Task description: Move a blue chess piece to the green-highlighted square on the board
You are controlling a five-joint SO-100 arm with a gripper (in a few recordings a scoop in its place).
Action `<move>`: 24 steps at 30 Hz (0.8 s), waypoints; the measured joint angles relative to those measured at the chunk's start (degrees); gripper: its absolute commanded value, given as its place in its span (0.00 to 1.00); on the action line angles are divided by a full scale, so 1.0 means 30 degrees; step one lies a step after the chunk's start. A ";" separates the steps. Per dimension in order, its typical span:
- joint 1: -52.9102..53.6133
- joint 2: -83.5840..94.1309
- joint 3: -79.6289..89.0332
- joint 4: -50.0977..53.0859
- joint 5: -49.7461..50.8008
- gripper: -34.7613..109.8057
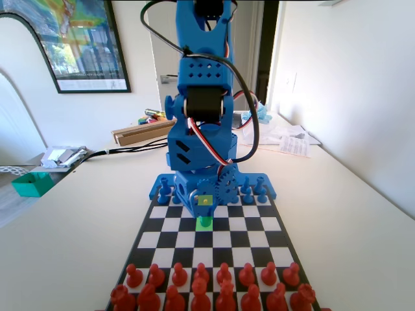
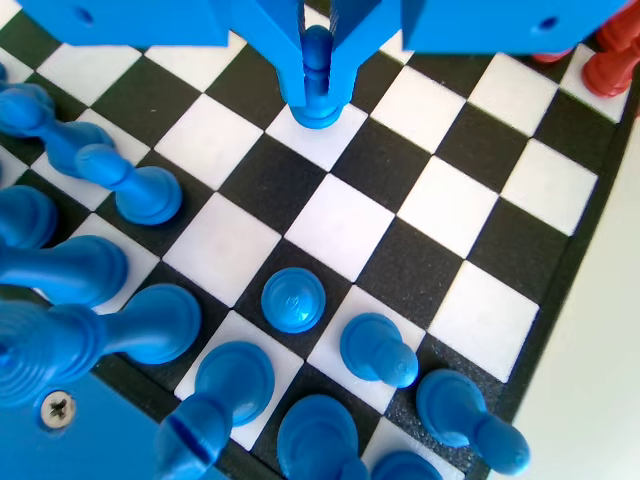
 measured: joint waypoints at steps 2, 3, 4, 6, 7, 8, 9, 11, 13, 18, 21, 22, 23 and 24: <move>0.0000 0.0000 0.0000 0.0000 0.0000 0.31; 0.0000 0.0000 0.0000 0.0000 0.0000 0.31; 0.0000 0.0000 0.0000 0.0000 0.0000 0.31; 0.0000 0.0000 0.0000 0.0000 0.0000 0.31; 0.0000 0.0000 0.0000 0.0000 0.0000 0.31; -0.0029 0.0000 0.0000 0.0000 0.0000 0.32; -0.0029 0.0000 0.0000 0.0000 0.0000 0.32; -0.0029 0.0000 -0.0029 0.0088 0.0000 0.33; 0.0000 0.0000 -0.0293 0.0498 0.0000 0.33; 0.0000 0.0000 -0.1377 0.2109 0.0469 0.33; -0.0205 0.0205 -0.2051 0.3545 0.0791 0.33; -0.0322 0.0439 -0.2314 0.4043 0.0908 0.33; -0.0498 0.0732 -0.2637 0.4600 0.1084 0.33; -0.0615 0.1025 -0.2959 0.5244 0.1230 0.33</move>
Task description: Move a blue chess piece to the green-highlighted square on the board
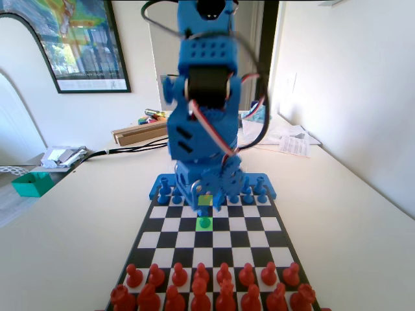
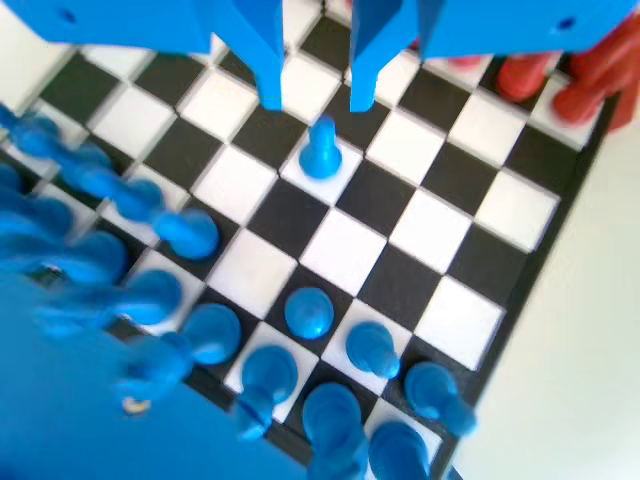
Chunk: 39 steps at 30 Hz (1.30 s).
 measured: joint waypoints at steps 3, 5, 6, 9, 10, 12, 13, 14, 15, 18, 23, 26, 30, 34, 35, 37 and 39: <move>-0.0264 0.1084 -0.0732 0.1904 0.0879 0.32; -0.0557 0.2080 -0.1172 0.3193 0.1553 0.32; -0.0703 0.2666 -0.1377 0.3896 0.1963 0.31; -0.1025 0.4570 -0.1992 0.5918 0.3164 0.31; -0.1025 0.5273 -0.2197 0.6562 0.3633 0.31; -0.1025 0.6797 -0.2578 0.7969 0.4248 0.31; -0.1172 0.7559 -0.2695 0.8525 0.4541 0.31; -0.1318 0.8437 -0.2754 0.8936 0.4863 0.31; -0.1582 0.9316 -0.2783 0.9404 0.5186 0.31; -0.2256 1.2070 -0.2783 1.0723 0.6211 0.31; -0.3193 1.6611 -0.2168 1.3389 0.7412 0.31; -0.3545 1.8750 -0.1963 1.4619 0.7705 0.30; -0.3311 2.1152 -0.1641 1.5381 0.7910 0.29; -0.2813 2.3115 -0.0557 1.5381 0.7881 0.28; -0.2666 2.3437 -0.0205 1.5352 0.7881 0.27; -0.2432 2.3965 0.0469 1.5088 0.7881 0.27; -0.2373 2.4609 0.1172 1.4590 0.7998 0.26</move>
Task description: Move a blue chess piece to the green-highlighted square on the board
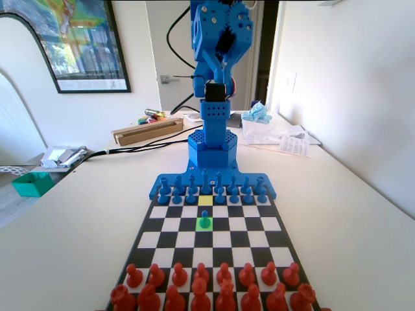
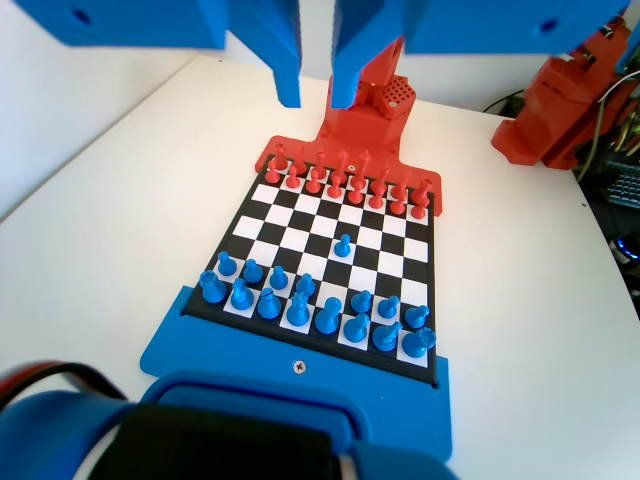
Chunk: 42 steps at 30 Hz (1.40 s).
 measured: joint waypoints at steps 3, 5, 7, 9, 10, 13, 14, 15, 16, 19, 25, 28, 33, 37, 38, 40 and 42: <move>0.0000 0.0908 0.1055 -0.0674 0.0117 0.25; 0.0176 0.1348 0.1172 -0.1025 0.0117 0.25; 0.0352 0.1816 0.1201 -0.1230 0.0117 0.25; 0.0527 0.2549 0.1201 -0.1436 0.0117 0.25; 0.0645 0.3018 0.1201 -0.1523 0.0117 0.25; 0.0967 0.4189 0.1201 -0.1816 0.0117 0.25; 0.0996 0.4482 0.1201 -0.1846 0.0117 0.25; 0.1055 0.4775 0.1201 -0.1846 0.0117 0.25; 0.1201 0.5039 0.1318 -0.1875 0.0117 0.25; 0.1289 0.5537 0.1523 -0.1875 0.0117 0.25; 0.1934 0.5625 0.1523 -0.1875 0.0410 0.25; 0.1816 0.5625 0.1523 -0.1875 0.0410 0.25; 0.1816 0.5625 0.1523 -0.1875 0.0410 0.25; 0.1816 0.5625 0.1523 -0.1875 0.0410 0.25; 0.1816 0.5625 0.1523 -0.1875 0.0410 0.25; 0.1816 0.5625 0.1523 -0.1875 0.0410 0.25; 0.1816 0.5625 0.1523 -0.1875 0.0410 0.25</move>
